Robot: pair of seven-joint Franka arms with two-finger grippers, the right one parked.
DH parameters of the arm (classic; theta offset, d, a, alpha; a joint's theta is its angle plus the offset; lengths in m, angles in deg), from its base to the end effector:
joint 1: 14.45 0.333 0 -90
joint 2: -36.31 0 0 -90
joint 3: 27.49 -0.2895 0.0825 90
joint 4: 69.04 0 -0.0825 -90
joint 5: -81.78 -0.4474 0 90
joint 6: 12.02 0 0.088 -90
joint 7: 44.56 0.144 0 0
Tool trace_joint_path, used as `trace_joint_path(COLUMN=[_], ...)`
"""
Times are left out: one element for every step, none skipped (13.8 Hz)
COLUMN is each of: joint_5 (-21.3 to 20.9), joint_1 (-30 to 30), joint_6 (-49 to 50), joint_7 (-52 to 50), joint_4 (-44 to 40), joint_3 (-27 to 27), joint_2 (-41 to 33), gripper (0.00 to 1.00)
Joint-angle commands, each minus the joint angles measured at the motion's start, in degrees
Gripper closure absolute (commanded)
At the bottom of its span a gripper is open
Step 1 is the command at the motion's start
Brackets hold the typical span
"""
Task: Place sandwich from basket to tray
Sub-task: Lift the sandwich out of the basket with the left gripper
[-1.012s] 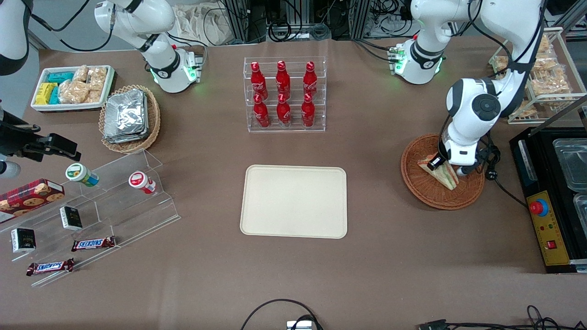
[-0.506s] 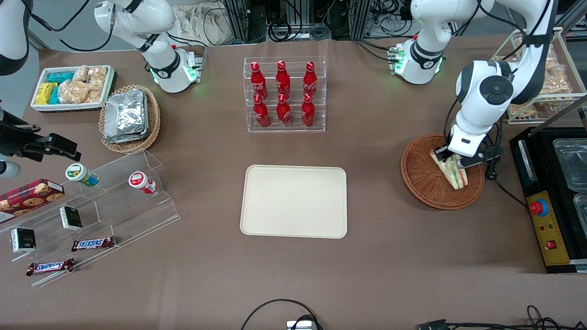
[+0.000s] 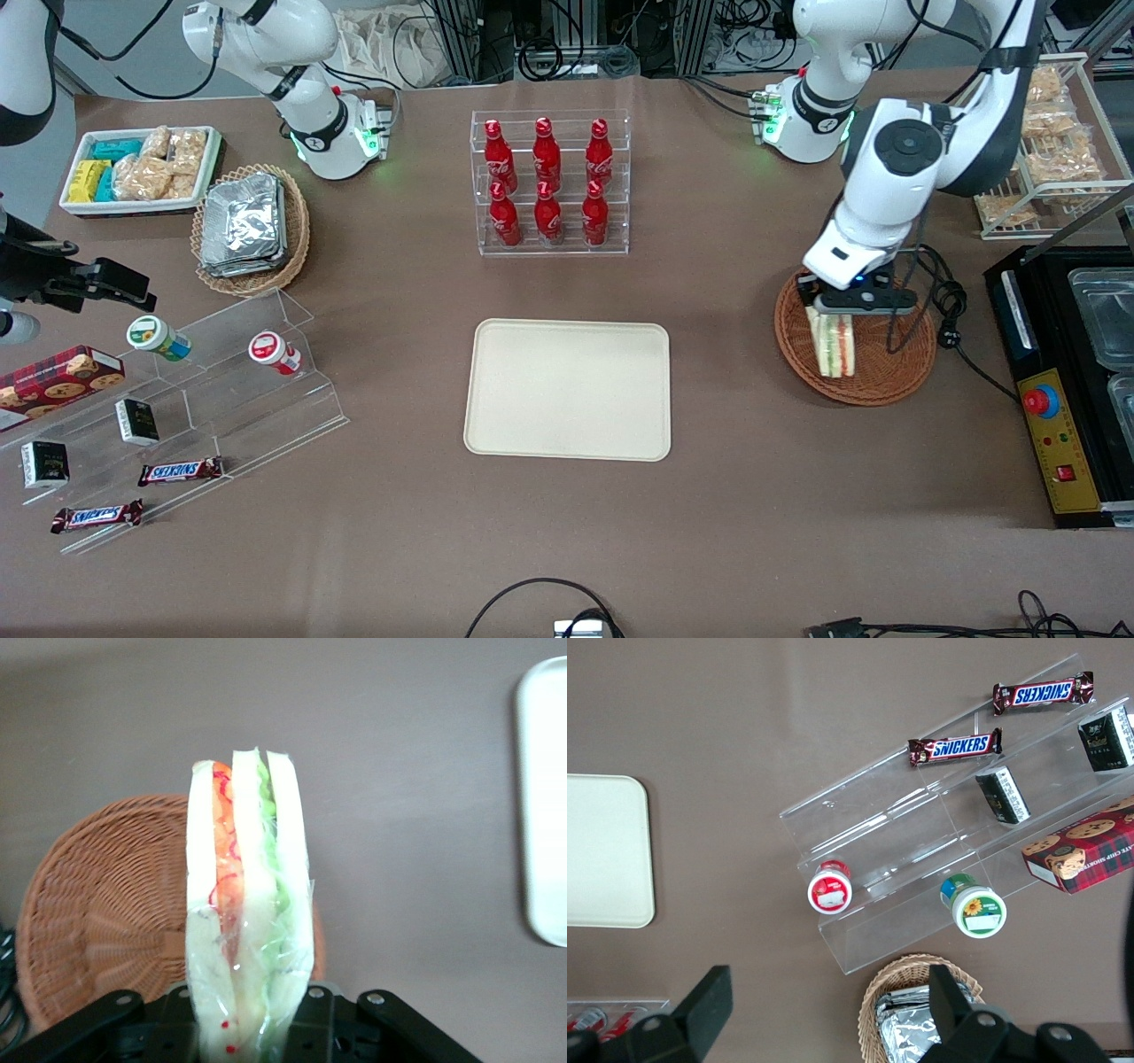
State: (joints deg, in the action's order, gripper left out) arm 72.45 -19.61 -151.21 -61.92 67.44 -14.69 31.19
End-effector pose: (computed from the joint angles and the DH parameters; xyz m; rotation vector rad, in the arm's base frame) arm 0.5285 -0.1647 0.2635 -3.0372 0.1935 -0.2554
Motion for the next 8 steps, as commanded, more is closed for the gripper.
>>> trace_joint_path(joint_5=[2.7, 2.9, 3.1, 3.9, 4.7, 4.8, 4.7, 4.7], joint_1=[-4.0, -5.2, -6.4, -8.0, -9.7, -11.3, -12.6, -13.7], joint_6=[1.3, 1.3, 1.5, 1.7, 1.8, 1.8, 1.8, 1.8], joint_7=[1.5, 1.4, 1.2, 0.8, -0.4, -2.2, -3.4, -4.2], joint_4=[-5.2, -6.5, -8.1, -9.7, -11.6, -13.3, -15.5, -17.8], joint_3=[-0.3, -0.3, -0.3, -0.3, -0.3, -0.3, -0.4, -0.3], joint_2=[3.2, 4.2, 5.4, 7.0, 9.0, 11.1, 13.4, 15.9], gripper=[0.74, 0.74, 0.74, 0.74, 0.74, 0.74, 0.74, 0.74])
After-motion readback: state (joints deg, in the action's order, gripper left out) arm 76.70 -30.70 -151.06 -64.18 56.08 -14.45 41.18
